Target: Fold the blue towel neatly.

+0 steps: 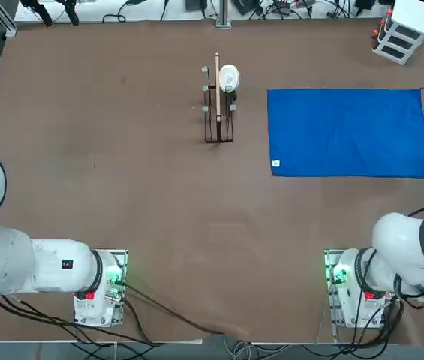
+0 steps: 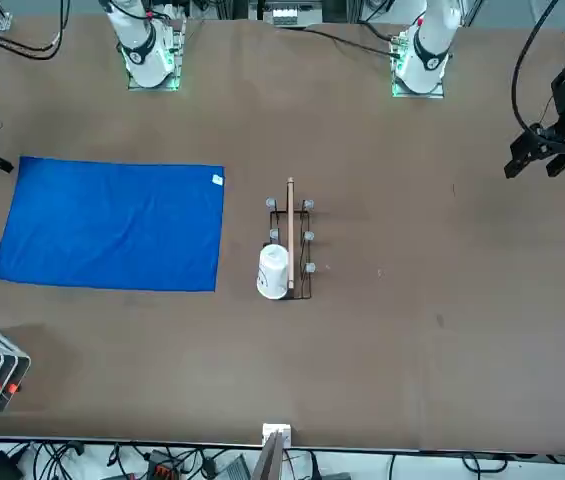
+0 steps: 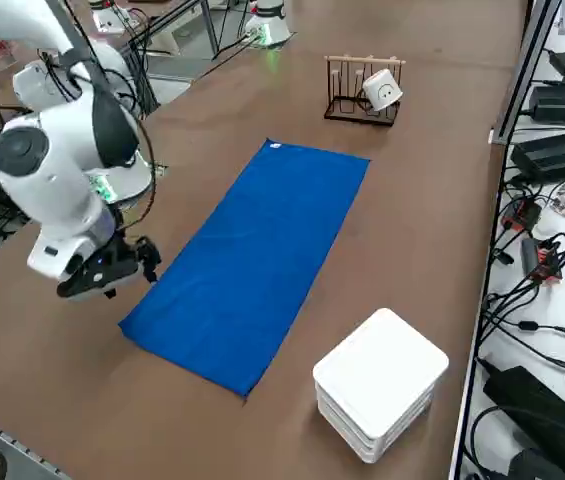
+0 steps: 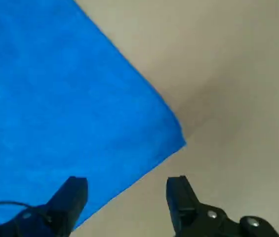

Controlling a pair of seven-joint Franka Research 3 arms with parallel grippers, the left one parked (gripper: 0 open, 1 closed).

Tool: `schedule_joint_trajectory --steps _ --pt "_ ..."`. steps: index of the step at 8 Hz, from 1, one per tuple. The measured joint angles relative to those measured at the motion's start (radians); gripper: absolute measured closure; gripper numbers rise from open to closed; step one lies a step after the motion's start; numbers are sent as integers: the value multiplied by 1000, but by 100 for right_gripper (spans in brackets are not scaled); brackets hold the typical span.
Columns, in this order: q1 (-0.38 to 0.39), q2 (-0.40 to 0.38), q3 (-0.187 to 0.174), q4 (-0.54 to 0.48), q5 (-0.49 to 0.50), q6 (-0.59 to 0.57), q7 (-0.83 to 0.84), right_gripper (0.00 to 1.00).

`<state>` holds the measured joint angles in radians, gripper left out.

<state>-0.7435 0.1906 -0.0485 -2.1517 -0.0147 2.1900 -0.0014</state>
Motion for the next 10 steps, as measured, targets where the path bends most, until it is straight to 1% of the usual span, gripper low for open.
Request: schedule_joint_trajectory --steps 2,4,6,8,10 --pt "-39 60 0 -5 0 66 -49 2" --pt "-55 109 1 -8 0 109 -60 1" --pt "-65 139 2 -16 0 146 -67 1" --pt "-76 169 3 -26 0 207 -74 1" --pt "-85 187 3 -27 1 227 -77 1"
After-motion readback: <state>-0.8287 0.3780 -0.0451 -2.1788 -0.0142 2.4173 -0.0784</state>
